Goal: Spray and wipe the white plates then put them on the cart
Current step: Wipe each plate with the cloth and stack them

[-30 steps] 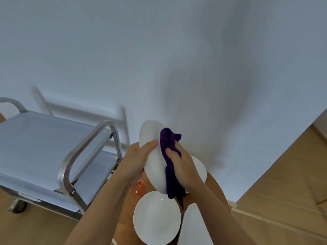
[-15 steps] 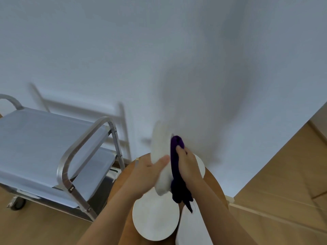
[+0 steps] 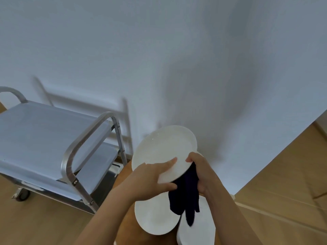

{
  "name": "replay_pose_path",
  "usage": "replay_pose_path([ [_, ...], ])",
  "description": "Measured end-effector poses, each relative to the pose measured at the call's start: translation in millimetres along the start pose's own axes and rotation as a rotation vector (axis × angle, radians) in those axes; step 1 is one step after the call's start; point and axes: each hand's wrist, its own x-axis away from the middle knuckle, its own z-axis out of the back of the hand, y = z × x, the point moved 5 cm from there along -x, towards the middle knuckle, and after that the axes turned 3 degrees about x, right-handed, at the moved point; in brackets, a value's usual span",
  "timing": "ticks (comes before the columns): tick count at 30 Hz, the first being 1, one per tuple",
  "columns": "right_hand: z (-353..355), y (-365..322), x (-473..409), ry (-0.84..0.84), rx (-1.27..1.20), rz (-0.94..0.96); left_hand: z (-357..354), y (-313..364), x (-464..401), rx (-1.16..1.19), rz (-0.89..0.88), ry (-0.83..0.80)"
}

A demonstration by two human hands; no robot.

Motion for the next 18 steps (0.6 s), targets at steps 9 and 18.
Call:
replay_pose_path([
  [9, 26.6, 41.9, -10.9, 0.114, 0.072, -0.018, 5.4, -102.4, 13.8, 0.659, 0.629, 0.370],
  [18, 55.5, 73.6, -40.5, 0.368, 0.377, 0.086, -93.1, -143.7, 31.0, 1.083, 0.888, 0.321],
])
